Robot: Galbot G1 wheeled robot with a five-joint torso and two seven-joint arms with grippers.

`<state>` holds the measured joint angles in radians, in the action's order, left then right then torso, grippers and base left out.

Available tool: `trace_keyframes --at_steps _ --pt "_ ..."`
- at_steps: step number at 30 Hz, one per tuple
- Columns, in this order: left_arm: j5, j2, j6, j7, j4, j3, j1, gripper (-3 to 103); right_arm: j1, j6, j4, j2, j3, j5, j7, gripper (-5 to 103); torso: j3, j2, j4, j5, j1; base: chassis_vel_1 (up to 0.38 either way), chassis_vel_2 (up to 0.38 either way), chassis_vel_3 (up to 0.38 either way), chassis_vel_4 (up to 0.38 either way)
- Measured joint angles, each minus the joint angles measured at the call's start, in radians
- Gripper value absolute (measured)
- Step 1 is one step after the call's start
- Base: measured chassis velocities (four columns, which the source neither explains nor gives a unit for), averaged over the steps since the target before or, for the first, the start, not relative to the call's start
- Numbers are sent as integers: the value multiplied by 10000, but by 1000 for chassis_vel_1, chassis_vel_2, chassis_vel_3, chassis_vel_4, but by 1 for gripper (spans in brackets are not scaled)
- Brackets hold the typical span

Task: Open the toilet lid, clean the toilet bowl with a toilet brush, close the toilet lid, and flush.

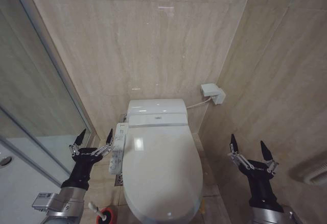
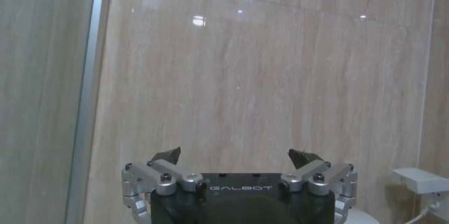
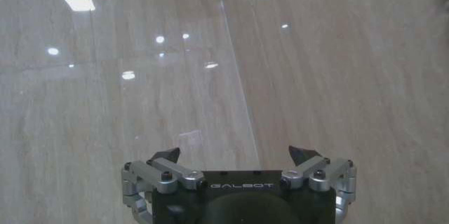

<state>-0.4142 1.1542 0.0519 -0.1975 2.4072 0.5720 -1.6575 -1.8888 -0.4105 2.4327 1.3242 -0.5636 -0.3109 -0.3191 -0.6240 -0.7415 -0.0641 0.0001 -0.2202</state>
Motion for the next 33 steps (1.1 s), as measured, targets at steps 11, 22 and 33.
trace_keyframes --at_steps 11,22,33 --pt "-39 99 214 48 -392 377 39 100 383 -29 -264 294 264 -95 8 100 -2 0 1 -2 -6 9 -9 -9 10" --pt "-1245 -165 1006 1513 -1917 1485 570 100 821 -169 -909 259 561 -3 151 100 -2 0 0 -2 -4 0 0 0 0" --pt "-1872 -133 1781 2486 -3817 1599 1462 100 1515 -303 -1795 -17 739 87 284 100 -2 0 -1 -3 -4 0 0 0 0"
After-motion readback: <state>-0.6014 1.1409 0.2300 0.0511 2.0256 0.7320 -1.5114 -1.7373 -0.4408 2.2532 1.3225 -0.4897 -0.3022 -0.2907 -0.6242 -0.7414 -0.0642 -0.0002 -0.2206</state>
